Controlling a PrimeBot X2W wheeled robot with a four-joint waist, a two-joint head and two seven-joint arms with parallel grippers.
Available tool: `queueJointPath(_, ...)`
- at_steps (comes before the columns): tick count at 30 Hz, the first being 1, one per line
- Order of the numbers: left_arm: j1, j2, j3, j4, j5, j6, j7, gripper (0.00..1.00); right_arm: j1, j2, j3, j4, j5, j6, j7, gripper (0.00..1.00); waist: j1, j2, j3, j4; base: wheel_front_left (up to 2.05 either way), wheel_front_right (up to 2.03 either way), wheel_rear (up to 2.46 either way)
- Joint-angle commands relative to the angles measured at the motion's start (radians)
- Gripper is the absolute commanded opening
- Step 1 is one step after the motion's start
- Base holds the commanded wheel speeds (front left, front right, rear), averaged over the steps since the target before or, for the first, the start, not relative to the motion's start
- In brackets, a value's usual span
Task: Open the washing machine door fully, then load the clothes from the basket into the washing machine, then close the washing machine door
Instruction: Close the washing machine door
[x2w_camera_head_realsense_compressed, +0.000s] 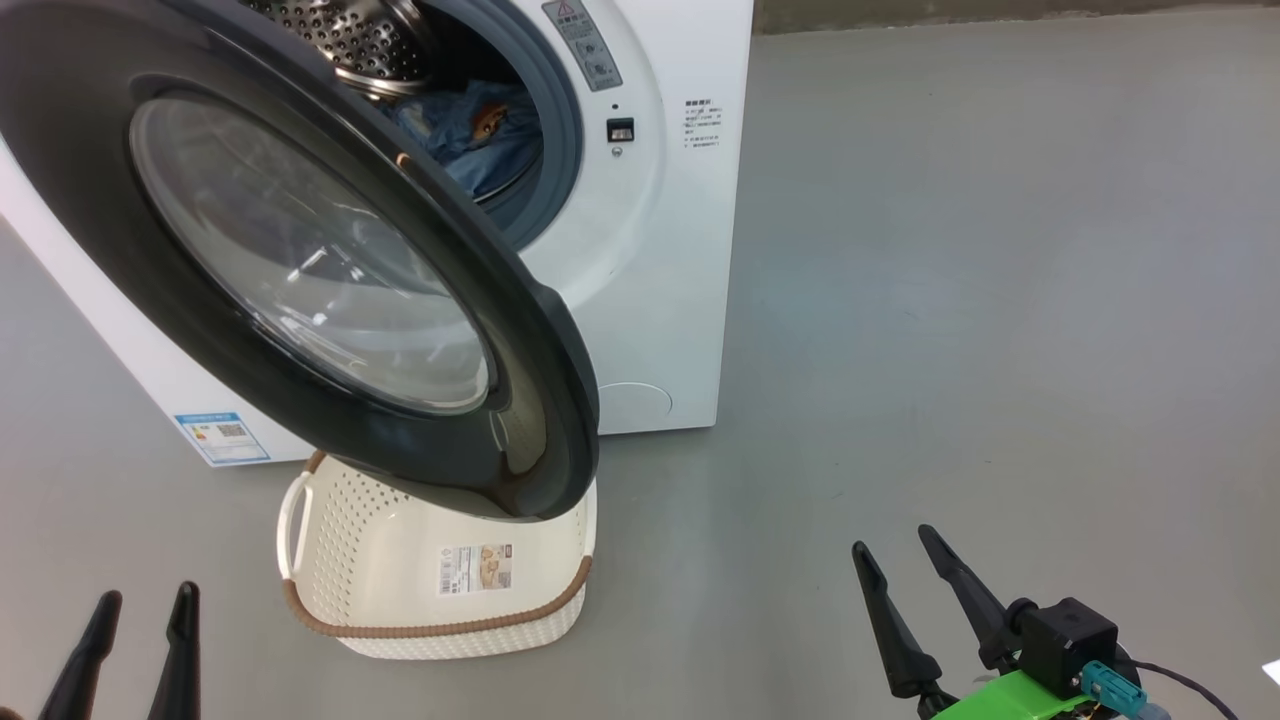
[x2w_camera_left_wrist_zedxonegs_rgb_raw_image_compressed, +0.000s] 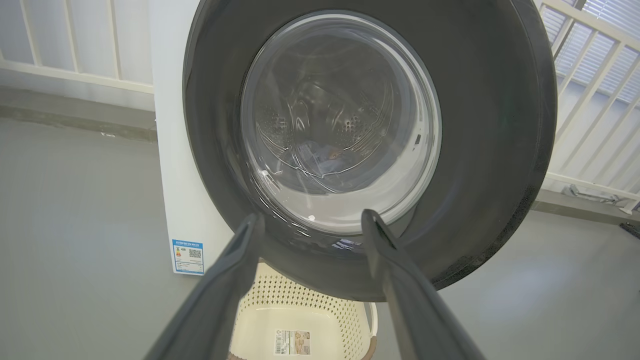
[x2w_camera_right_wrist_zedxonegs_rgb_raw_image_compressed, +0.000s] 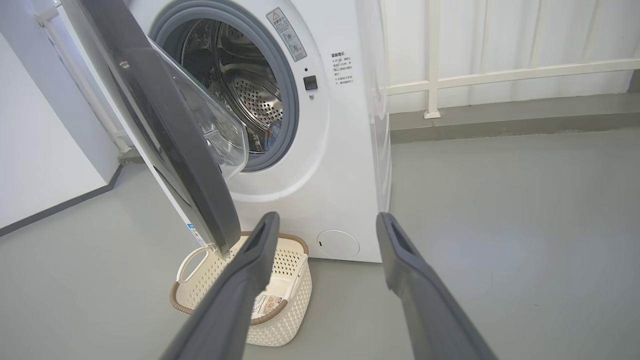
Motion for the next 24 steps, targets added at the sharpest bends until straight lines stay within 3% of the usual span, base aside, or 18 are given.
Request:
queueJointPath(1, -0.038, 0.009, 0.056, -0.029, 0.059, -0.003, -0.012, 1.0, -0.007, 0.002, 0.018, -0.025, -0.004, 0.006, -0.005, 1.0, 0.0, 0.0, 0.001, -0.001, 0.0, 0.0, 0.0)
queueJointPath(5, -0.017, -0.03, 0.093, -0.045, 0.185, -0.003, -0.012, 1.0, -0.007, 0.002, 0.018, -0.026, -0.005, 0.006, -0.005, 1.0, 0.0, 0.0, 0.003, -0.002, 0.0, 0.0, 0.0)
queueJointPath(10, 0.006, -0.06, 0.105, -0.049, 0.266, -0.003, -0.012, 1.0, -0.008, 0.002, 0.019, -0.027, -0.008, 0.006, -0.005, 1.0, 0.0, 0.0, 0.004, -0.006, 0.0, 0.0, 0.0)
queueJointPath(24, 0.02, -0.1, 0.126, -0.012, 0.315, -0.003, -0.012, 1.0, -0.009, 0.002, 0.016, -0.025, -0.013, 0.006, -0.005, 1.0, 0.0, 0.0, 0.008, -0.01, 0.0, 0.0, 0.0)
